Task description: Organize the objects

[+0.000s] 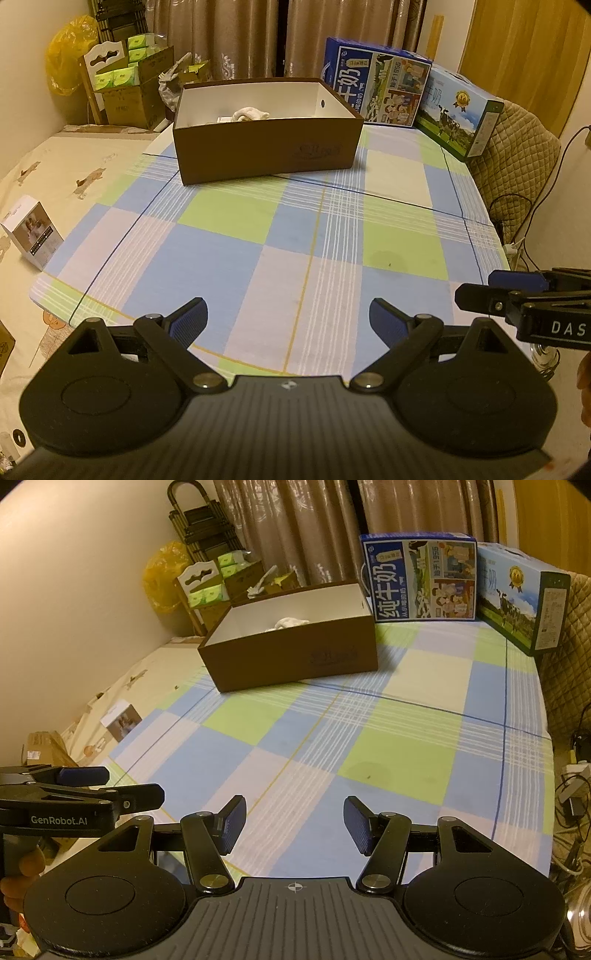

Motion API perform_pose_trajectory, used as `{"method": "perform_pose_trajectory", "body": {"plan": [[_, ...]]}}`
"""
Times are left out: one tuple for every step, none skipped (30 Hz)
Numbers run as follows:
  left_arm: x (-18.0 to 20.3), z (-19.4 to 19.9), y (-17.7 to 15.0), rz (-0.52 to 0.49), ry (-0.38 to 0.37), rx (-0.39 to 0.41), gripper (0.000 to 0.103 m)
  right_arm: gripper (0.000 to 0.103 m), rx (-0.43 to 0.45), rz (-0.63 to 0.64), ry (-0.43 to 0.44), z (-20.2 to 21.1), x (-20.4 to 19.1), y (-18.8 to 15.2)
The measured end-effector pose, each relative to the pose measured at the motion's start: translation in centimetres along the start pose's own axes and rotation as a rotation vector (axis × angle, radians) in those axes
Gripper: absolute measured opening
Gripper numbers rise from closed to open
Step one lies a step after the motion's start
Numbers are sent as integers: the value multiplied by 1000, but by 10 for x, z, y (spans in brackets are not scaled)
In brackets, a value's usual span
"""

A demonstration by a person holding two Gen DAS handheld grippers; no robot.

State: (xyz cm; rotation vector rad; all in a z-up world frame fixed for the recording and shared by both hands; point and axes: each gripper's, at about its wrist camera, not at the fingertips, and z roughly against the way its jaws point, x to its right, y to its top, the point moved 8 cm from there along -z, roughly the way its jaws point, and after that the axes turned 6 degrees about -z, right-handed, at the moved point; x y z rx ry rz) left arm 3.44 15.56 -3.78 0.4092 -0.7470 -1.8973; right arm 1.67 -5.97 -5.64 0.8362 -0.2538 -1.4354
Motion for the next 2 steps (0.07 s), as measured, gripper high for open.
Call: {"method": "perform_pose_trajectory", "body": {"plan": [[0, 0, 1, 0, 2, 0, 93, 56, 0, 0, 1, 0, 0, 0], [0, 0, 1, -1, 3, 0, 93, 56, -1, -1, 2, 0, 0, 0]]}}
